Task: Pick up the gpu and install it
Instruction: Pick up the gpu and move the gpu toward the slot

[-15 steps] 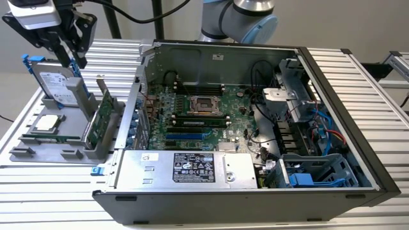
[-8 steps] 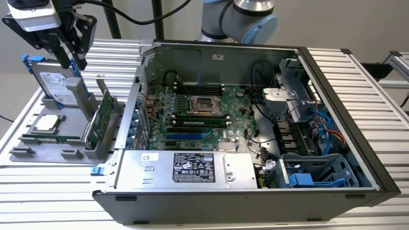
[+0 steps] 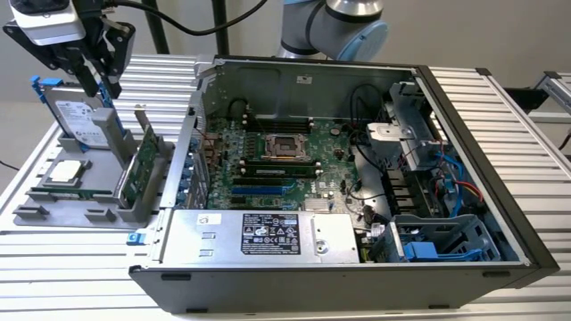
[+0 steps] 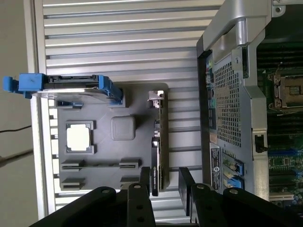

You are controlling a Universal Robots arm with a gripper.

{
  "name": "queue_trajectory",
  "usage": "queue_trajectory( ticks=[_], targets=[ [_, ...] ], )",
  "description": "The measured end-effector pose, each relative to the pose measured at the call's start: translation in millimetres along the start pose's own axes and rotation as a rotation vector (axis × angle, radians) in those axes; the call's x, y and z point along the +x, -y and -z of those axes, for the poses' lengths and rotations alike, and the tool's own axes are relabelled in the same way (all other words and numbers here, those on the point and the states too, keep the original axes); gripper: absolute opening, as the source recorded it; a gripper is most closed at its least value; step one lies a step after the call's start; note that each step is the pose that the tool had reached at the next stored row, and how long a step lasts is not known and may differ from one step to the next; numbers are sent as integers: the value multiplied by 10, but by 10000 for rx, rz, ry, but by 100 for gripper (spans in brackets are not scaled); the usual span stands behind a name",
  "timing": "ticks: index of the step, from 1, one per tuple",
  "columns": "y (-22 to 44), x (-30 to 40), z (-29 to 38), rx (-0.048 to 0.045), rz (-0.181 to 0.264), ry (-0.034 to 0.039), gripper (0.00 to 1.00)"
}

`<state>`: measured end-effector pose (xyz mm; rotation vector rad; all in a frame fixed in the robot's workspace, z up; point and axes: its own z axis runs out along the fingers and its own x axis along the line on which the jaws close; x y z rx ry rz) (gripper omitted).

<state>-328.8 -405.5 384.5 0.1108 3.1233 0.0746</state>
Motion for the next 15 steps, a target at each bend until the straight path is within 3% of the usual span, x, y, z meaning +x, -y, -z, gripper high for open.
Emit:
queue_trajectory(
  ticks=[15],
  targets=[
    [17,-1,-24,-1,0,-11,100]
  ],
)
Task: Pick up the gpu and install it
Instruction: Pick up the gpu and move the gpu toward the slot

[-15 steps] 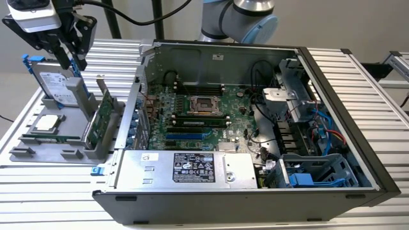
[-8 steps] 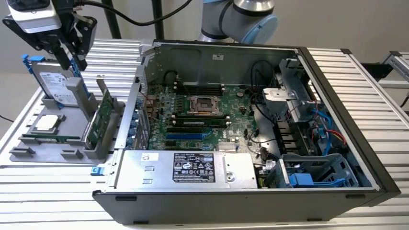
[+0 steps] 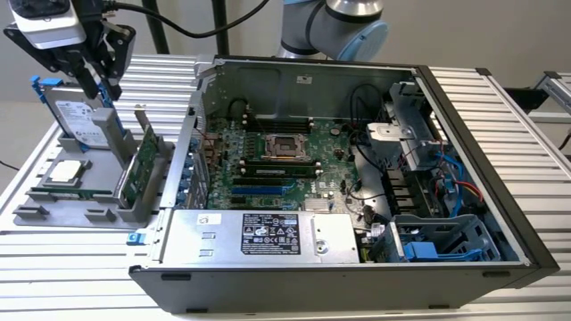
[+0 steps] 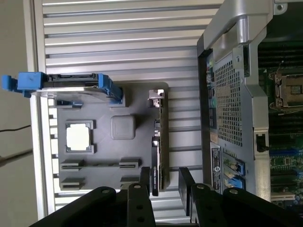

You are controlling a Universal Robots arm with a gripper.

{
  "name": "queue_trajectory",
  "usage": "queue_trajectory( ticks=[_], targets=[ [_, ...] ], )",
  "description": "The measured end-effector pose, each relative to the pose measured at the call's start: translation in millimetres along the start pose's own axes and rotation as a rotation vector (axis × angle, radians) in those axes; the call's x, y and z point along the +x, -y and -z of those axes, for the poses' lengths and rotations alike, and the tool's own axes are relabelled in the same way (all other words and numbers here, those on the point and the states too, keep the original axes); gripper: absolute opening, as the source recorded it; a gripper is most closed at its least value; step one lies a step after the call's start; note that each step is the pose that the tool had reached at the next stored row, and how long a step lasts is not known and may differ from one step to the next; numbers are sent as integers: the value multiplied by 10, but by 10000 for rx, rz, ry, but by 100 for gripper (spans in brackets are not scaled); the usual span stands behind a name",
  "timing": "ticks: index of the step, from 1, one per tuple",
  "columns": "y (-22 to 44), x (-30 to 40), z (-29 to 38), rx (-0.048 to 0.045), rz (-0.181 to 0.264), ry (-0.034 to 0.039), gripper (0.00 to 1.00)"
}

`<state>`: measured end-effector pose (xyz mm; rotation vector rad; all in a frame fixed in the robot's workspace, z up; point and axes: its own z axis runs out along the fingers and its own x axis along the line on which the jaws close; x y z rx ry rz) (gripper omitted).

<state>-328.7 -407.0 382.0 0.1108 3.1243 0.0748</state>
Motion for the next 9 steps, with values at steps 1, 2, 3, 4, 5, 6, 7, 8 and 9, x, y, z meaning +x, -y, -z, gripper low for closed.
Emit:
queue_trajectory(
  ticks=[1,2,3,4,5,6,7,8,9],
  targets=[
    [2,0,-1,0,0,-1,100],
    [3,0,-2,1,-1,-2,100],
    [5,0,-3,1,-1,-2,100],
    [7,0,-4,2,-1,-3,100],
    [10,0,-5,1,-1,-2,100],
    [12,-1,-6,1,0,-3,100],
    [13,-1,-6,1,-1,-3,100],
    [15,-1,-8,1,-1,-2,100],
    [17,-1,-9,1,-1,-2,100]
  ],
)
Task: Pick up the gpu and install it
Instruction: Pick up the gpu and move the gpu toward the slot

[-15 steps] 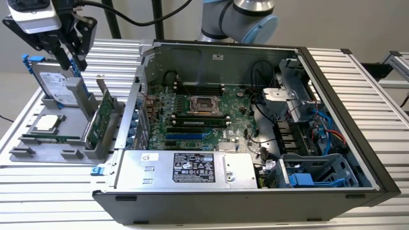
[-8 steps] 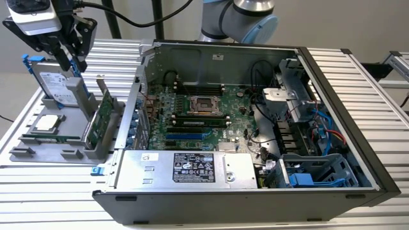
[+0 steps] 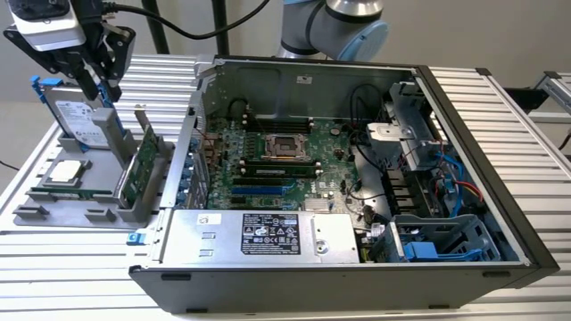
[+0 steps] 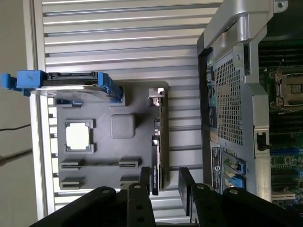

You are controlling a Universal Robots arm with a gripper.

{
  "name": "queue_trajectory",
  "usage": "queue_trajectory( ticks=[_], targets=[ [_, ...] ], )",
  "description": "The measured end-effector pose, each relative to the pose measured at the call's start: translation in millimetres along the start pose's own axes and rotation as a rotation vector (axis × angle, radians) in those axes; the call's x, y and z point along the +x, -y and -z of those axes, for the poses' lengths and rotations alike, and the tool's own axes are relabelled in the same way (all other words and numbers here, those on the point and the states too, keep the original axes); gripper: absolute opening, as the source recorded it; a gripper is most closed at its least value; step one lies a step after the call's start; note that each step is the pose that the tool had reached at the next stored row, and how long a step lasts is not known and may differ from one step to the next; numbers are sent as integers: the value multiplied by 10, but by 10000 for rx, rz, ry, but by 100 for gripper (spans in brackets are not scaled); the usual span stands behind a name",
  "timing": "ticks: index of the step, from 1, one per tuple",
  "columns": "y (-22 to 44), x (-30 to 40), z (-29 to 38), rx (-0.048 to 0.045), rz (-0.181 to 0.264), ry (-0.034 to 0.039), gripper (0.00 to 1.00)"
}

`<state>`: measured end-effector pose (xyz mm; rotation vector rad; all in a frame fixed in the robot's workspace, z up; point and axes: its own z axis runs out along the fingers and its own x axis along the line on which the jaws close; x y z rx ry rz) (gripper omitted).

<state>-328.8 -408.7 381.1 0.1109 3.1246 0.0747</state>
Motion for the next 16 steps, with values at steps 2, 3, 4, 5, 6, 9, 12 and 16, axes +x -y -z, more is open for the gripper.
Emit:
queue_trajectory(
  ticks=[2,3,4,5,6,9,12,16],
  targets=[
    [4,0,-2,1,0,0,100],
    [6,0,-3,1,0,1,100],
    [8,0,-5,1,0,0,100],
    [9,0,-6,1,0,-2,100],
    [11,0,-8,2,0,-3,100],
    [18,-1,-16,1,0,-3,100],
    [25,-1,-27,1,0,-6,100],
    [31,-1,-52,3,0,-19,100]
  ],
)
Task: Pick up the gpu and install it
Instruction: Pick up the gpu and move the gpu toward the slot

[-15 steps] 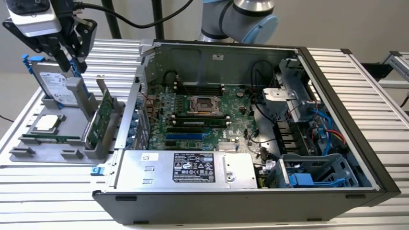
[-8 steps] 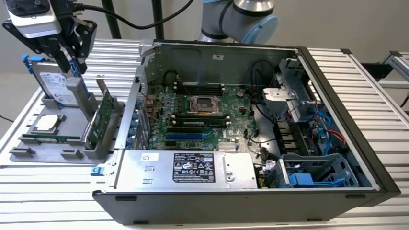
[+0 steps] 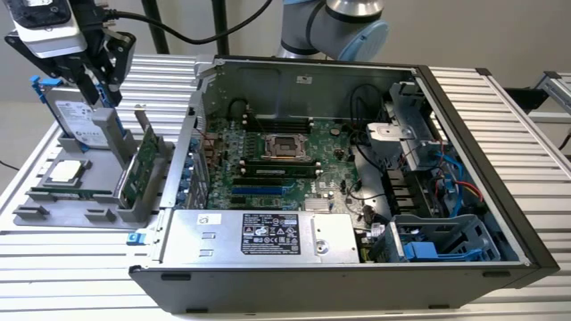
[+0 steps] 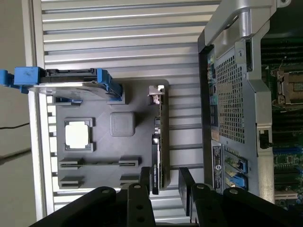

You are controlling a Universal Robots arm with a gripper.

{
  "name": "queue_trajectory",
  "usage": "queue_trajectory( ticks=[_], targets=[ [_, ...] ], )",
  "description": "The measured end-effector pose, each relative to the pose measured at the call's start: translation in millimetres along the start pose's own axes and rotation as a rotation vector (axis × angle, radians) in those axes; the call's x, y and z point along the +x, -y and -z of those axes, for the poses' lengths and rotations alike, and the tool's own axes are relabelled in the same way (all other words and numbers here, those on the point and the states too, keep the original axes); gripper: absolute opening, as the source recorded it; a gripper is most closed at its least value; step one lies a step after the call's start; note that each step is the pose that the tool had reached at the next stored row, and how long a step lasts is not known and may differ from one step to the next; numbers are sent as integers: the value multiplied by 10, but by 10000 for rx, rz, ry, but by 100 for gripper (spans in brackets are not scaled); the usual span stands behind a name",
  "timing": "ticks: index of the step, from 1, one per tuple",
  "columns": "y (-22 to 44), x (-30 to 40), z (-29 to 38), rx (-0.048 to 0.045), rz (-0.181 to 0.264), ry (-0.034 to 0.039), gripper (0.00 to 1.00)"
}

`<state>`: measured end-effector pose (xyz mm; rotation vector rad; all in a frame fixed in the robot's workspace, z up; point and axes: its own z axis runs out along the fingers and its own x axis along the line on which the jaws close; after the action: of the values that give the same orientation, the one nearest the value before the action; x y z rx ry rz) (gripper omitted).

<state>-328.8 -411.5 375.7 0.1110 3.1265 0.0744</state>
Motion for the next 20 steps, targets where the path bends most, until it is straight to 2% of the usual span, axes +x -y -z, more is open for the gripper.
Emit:
queue_trajectory(
  ticks=[9,20],
  targets=[
    [11,0,-55,2,-2,-28,100],
    [14,0,-80,3,-3,-48,100]
  ],
)
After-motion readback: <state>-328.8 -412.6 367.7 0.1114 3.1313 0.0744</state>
